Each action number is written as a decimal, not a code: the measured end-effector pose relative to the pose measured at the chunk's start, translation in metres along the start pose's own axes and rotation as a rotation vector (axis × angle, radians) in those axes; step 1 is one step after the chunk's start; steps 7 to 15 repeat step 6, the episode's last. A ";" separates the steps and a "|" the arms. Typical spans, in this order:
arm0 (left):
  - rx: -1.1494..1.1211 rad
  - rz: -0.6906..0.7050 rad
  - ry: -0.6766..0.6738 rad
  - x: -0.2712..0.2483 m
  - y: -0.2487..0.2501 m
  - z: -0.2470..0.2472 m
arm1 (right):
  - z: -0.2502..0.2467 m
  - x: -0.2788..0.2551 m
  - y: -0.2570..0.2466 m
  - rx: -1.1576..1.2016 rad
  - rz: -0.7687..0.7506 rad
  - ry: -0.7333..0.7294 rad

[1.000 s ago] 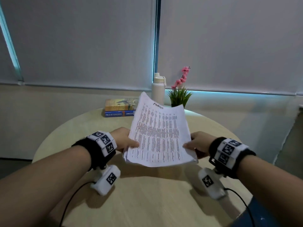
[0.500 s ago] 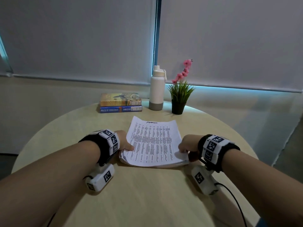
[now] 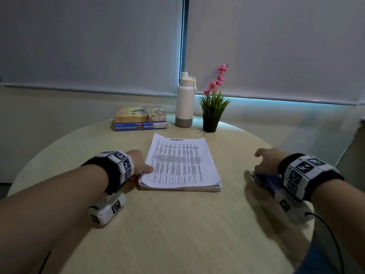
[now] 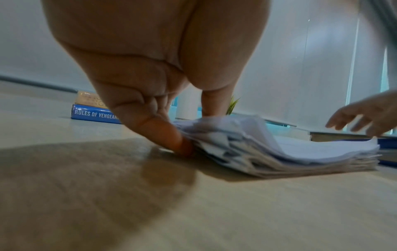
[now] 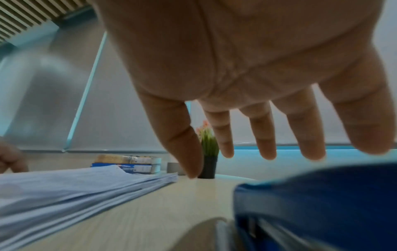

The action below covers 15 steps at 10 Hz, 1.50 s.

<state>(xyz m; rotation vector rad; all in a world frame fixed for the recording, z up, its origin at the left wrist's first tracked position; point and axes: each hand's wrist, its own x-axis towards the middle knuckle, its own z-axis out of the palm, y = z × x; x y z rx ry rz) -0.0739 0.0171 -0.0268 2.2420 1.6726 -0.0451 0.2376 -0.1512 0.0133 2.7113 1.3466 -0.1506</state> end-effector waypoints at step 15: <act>-0.174 0.147 -0.054 -0.060 -0.024 0.011 | 0.013 -0.016 -0.053 0.318 -0.142 -0.040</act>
